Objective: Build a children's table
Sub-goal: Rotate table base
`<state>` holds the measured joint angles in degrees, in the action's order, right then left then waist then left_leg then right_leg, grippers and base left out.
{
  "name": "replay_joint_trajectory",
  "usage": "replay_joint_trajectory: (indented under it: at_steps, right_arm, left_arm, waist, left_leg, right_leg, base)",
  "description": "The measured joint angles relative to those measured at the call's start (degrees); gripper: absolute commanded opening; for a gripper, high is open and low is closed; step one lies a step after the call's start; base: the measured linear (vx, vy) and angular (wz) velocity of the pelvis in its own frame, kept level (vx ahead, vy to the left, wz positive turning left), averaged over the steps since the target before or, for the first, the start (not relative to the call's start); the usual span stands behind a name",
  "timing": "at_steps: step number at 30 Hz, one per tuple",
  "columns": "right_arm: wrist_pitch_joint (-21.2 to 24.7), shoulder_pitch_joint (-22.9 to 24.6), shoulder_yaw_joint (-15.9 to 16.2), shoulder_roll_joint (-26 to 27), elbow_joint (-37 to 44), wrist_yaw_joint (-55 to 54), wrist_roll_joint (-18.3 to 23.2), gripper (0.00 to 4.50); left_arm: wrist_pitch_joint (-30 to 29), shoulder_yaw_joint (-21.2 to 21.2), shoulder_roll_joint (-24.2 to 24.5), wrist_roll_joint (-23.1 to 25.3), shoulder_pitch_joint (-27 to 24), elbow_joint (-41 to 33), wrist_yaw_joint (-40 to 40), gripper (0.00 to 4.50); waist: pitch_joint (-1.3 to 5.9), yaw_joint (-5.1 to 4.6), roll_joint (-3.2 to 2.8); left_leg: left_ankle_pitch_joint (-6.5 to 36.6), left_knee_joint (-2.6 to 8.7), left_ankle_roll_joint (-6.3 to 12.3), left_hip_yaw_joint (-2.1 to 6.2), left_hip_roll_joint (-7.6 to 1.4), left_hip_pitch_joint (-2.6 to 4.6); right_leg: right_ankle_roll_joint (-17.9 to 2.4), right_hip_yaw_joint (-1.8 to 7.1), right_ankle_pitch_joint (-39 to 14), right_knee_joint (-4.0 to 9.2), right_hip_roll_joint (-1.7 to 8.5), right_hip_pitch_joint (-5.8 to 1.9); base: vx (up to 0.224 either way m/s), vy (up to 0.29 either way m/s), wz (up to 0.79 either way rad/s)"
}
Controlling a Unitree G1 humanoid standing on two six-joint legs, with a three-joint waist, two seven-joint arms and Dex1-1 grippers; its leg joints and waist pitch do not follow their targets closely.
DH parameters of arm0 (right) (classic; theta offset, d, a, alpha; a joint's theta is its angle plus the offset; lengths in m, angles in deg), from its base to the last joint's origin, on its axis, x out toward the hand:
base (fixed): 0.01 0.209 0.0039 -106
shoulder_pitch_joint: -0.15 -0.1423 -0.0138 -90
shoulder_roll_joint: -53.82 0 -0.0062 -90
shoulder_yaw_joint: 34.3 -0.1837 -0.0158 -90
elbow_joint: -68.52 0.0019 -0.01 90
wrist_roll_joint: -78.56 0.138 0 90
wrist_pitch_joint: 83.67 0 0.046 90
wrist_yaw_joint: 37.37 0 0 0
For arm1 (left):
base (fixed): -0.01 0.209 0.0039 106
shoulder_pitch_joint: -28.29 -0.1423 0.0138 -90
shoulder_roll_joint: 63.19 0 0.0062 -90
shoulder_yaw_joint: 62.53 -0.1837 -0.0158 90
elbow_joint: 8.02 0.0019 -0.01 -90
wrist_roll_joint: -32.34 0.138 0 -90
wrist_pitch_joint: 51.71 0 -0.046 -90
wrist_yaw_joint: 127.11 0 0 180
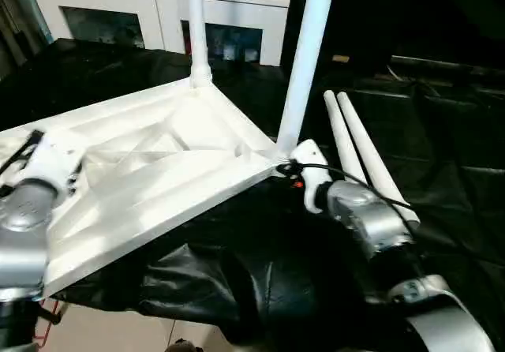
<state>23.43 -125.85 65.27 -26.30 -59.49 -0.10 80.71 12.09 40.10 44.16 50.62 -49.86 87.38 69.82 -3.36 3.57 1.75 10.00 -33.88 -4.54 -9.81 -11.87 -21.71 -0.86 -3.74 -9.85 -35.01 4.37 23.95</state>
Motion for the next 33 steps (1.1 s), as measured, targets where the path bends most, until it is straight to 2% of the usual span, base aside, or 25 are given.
replay_joint_trajectory:
  at_steps: [1,2,5,6,11,16,20,26,30,32,33]
  right_arm:
    - [-0.11,-0.33,0.07,0.23,-0.76,-0.09,-0.23,3.90]
    - [-0.13,-0.70,0.18,0.42,-1.40,-0.35,-0.55,3.90]
    - [-0.08,-0.98,0.63,0.61,-1.89,-0.68,-0.60,3.90]
    - [-0.04,-1.33,0.89,0.71,-2.43,-0.74,-0.60,3.72]
    - [-0.05,-1.89,1.06,1.45,-3.92,-1.06,-0.73,3.28]
    - [-1.92,-3.47,0.83,3.74,-9.65,-2.60,-0.80,2.91]
    - [-3.83,-6.61,-0.89,5.22,-14.81,-5.51,-0.60,2.62]
    - [-5.49,-7.96,-2.06,5.35,-17.91,-6.73,-0.60,2.08]
    - [-6.53,-8.40,-2.39,5.32,-19.10,-6.77,-0.64,1.77]
    - [-6.78,-8.68,-2.49,5.20,-19.70,-6.78,-0.76,1.50]
    - [-7.00,-8.70,-2.52,5.07,-19.87,-6.78,-0.82,1.50]
  left_arm:
    - [-0.42,-0.14,0.16,0.07,-0.13,0.70,0.60,2.44]
    - [-1.14,-0.22,0.26,0.09,-0.27,1.44,1.36,2.19]
    - [-2.52,-1.67,1.63,-0.09,-0.38,3.25,3.71,2.07]
    - [-2.75,-2.26,2.34,-0.24,-0.42,4.12,4.70,1.86]
    - [-4.66,-3.87,5.15,-1.43,-0.53,5.66,10.36,1.41]
    - [-7.95,-5.09,7.07,-6.22,-1.22,3.71,20.16,1.01]
    - [-11.21,-6.59,8.28,-12.08,-2.04,-0.37,28.95,0.73]
    - [-11.29,-10.37,8.44,-17.89,-2.54,-4.74,38.77,0.16]
    - [-11.18,-13.07,7.25,-20.05,-1.82,-5.74,42.15,0.00]
    - [-11.21,-14.83,5.80,-20.24,0.41,-4.85,42.90,0.00]
    - [-11.21,-15.76,5.10,-20.25,1.89,-3.89,43.17,0.00]
  waist:
    - [0.00,0.03,0.01]
    - [0.00,0.02,0.03]
    - [0.01,-0.01,0.10]
    - [0.01,-0.04,0.10]
    - [0.03,-0.06,0.13]
    - [0.02,0.01,0.10]
    - [0.01,-0.01,0.08]
    - [0.01,-0.13,0.12]
    - [0.01,-0.53,0.12]
    - [-0.01,-0.40,0.09]
    - [-0.02,-0.36,0.07]
  left_leg:
    - [0.00,0.00,0.00,0.00,0.00,-0.01]
    - [0.00,0.00,0.00,0.00,0.00,-0.01]
    - [0.00,0.01,-0.01,0.03,-0.01,0.01]
    - [0.00,0.01,-0.01,0.04,-0.01,0.03]
    - [0.00,0.01,-0.02,0.03,-0.01,0.11]
    - [-0.01,0.01,-0.03,-0.03,0.02,0.21]
    - [-0.01,0.01,-0.03,-0.04,0.02,0.24]
    - [-0.02,0.01,-0.06,-0.04,0.01,0.32]
    - [-0.05,0.02,-0.10,-0.04,0.00,0.36]
    - [-0.06,0.02,-0.12,-0.04,-0.01,0.36]
    - [-0.06,0.02,-0.13,-0.04,0.00,0.38]
  right_leg:
    - [0.00,0.00,0.00,0.00,0.00,-0.01]
    - [-0.02,0.00,0.01,-0.01,0.00,-0.01]
    - [-0.02,-0.02,0.02,-0.08,-0.01,0.00]
    - [-0.02,-0.02,0.02,-0.09,-0.01,0.00]
    - [-0.03,0.02,0.02,-0.11,-0.02,-0.03]
    - [-0.03,0.10,0.02,-0.09,-0.01,-0.10]
    - [-0.07,0.10,0.04,-0.13,0.00,-0.10]
    - [-0.07,0.10,0.04,-0.22,-0.01,-0.13]
    - [-0.07,0.10,0.04,-0.27,-0.02,-0.12]
    - [-0.07,0.09,0.04,-0.31,-0.02,-0.10]
    - [-0.07,0.09,0.04,-0.34,-0.02,-0.12]
  base:
    - [0.000,0.000,0.00]
    - [0.000,0.000,0.00]
    - [0.000,0.000,0.00]
    - [0.000,0.000,0.00]
    - [0.000,0.000,0.00]
    - [0.000,0.000,0.00]
    - [0.000,0.000,0.00]
    - [0.000,0.000,0.00]
    - [0.000,0.000,0.00]
    - [0.000,0.000,0.00]
    - [0.000,0.000,0.00]
